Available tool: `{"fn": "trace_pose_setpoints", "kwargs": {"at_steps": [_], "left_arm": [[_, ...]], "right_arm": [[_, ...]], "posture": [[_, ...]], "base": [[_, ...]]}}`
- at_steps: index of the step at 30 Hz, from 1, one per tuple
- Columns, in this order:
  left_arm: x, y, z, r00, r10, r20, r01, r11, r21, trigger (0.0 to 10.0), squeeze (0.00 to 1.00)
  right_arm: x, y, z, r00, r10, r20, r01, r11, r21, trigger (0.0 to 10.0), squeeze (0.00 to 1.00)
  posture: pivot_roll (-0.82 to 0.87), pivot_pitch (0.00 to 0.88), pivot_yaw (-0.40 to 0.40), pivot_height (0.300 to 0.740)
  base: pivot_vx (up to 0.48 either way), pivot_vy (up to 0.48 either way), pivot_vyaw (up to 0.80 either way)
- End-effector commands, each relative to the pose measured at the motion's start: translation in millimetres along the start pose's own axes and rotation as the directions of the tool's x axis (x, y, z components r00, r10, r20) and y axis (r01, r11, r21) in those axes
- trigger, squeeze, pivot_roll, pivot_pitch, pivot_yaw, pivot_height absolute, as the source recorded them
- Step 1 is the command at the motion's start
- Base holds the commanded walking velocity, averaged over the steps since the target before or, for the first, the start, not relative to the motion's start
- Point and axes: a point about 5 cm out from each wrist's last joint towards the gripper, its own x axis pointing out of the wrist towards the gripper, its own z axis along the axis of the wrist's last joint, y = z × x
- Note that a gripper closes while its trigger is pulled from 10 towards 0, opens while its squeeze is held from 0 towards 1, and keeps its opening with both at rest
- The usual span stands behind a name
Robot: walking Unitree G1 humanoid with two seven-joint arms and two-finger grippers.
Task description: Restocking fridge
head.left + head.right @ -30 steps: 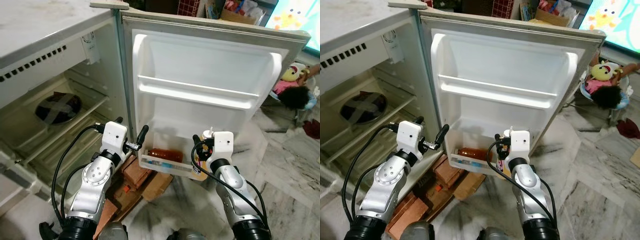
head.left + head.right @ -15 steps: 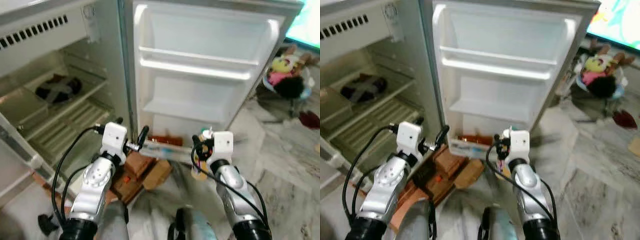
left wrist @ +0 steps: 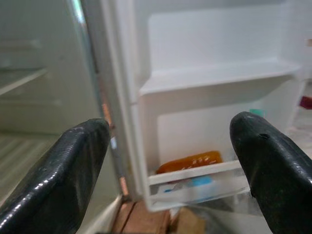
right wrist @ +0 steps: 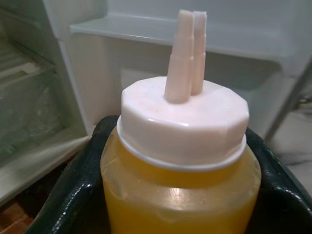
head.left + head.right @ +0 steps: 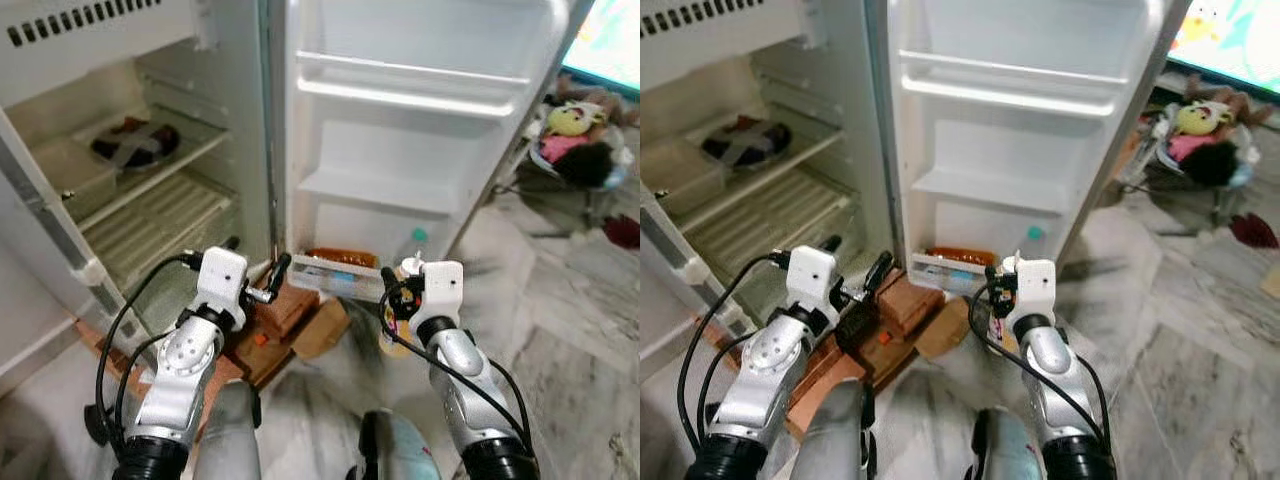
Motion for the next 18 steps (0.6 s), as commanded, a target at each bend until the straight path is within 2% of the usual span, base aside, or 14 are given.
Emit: {"fn": "trace_pose_setpoints", "kwargs": {"at_steps": [1,18], "left_arm": [[3.3,-2.9,4.6,1.000,-0.024,0.020,0.024,1.000,0.006,10.0,0.00],[3.9,-4.7,4.1,0.999,-0.026,0.021,0.027,1.000,-0.006,10.0,0.00]], "right_arm": [[2.0,-2.3,6.1,1.000,-0.004,0.027,0.005,1.000,-0.012,10.0,0.00],[1.8,-0.3,6.1,0.999,0.006,0.034,-0.005,1.000,-0.020,10.0,0.00]], "posture": [[0.03,0.038,-0.062,0.656],[0.03,0.037,-0.062,0.656]], "base": [[0.428,0.000,0.00],[0.418,0.000,0.00]]}}
